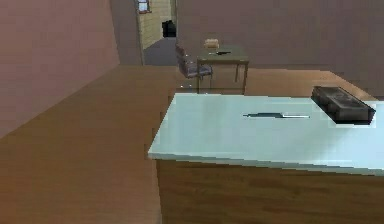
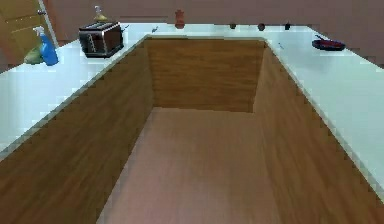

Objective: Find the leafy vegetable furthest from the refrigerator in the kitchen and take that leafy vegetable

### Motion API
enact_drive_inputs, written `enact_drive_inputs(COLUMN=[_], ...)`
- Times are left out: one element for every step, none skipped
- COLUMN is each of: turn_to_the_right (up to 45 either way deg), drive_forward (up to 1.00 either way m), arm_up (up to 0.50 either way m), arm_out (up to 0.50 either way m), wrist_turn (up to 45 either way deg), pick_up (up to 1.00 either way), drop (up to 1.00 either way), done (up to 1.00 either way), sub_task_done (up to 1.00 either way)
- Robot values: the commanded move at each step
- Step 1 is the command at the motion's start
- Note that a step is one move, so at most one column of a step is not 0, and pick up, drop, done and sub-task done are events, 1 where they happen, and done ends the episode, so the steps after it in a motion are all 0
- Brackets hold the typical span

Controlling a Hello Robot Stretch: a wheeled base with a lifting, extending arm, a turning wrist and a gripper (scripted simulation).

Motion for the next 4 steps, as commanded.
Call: enact_drive_inputs(turn_to_the_right=[-45.0, -36.0, 0.0, -45.0], drive_forward=[0.0, 0.0, 0.55, 0.0], arm_up=[0.0, 0.0, 0.0, 0.0], arm_out=[0.0, 0.0, 0.0, 0.0], wrist_turn=[0.0, 0.0, 0.0, 0.0], pick_up=[0.0, 0.0, 0.0, 0.0], drop=[0.0, 0.0, 0.0, 0.0], done=[0.0, 0.0, 0.0, 0.0], sub_task_done=[0.0, 0.0, 0.0, 0.0])
